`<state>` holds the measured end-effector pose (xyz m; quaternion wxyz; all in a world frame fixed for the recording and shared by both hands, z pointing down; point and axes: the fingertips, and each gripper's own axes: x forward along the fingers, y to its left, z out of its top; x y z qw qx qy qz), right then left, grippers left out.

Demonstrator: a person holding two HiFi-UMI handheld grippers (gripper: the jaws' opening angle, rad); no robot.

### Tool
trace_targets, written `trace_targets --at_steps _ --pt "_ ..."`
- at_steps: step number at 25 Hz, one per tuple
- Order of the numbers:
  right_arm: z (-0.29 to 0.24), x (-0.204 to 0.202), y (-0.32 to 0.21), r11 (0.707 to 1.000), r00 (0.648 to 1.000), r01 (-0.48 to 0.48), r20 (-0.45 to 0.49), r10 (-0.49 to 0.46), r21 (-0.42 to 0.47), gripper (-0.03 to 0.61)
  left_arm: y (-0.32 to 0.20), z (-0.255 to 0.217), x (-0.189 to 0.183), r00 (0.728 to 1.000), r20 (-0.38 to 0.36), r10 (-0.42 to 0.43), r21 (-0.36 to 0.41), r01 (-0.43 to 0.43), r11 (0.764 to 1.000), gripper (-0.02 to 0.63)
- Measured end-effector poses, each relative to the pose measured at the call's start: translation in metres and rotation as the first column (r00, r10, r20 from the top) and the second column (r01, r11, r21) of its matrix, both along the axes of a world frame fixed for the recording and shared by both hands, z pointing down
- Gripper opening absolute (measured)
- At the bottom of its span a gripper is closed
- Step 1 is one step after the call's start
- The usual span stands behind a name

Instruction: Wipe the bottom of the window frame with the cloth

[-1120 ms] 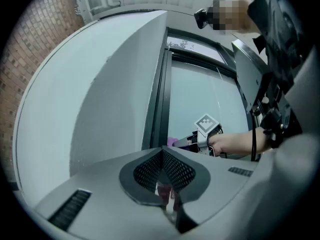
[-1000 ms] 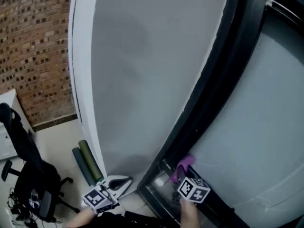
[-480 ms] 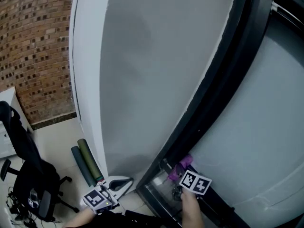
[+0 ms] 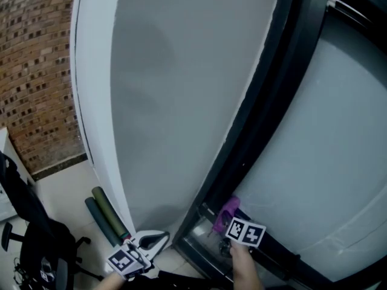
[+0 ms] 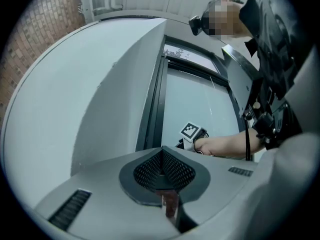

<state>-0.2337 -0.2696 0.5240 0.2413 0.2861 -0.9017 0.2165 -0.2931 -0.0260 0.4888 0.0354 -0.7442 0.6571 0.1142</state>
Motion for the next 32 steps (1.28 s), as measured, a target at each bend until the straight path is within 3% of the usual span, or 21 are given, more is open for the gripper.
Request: trace_targets --at_steps 10,21,32 --pt "-0.004 0.044 0.000 0.993 0.992 -0.121 0.025 0.121 -0.005 0.084 -0.015 -0.006 0.013 0.990 0.039 0.135 -0.006 -0.135 0.991 0.003" --pt "-0.003 0.110 -0.002 0.962 0.960 -0.272 0.057 0.273 -0.031 0.085 -0.044 -0.001 0.044 0.951 0.039 0.306 -0.037 -0.305 0.952 0.003" --pt "-0.003 0.144 -0.003 0.939 0.935 -0.343 0.085 0.344 -0.027 0.086 -0.058 0.004 0.055 0.934 0.026 0.356 -0.058 -0.355 0.933 0.003"
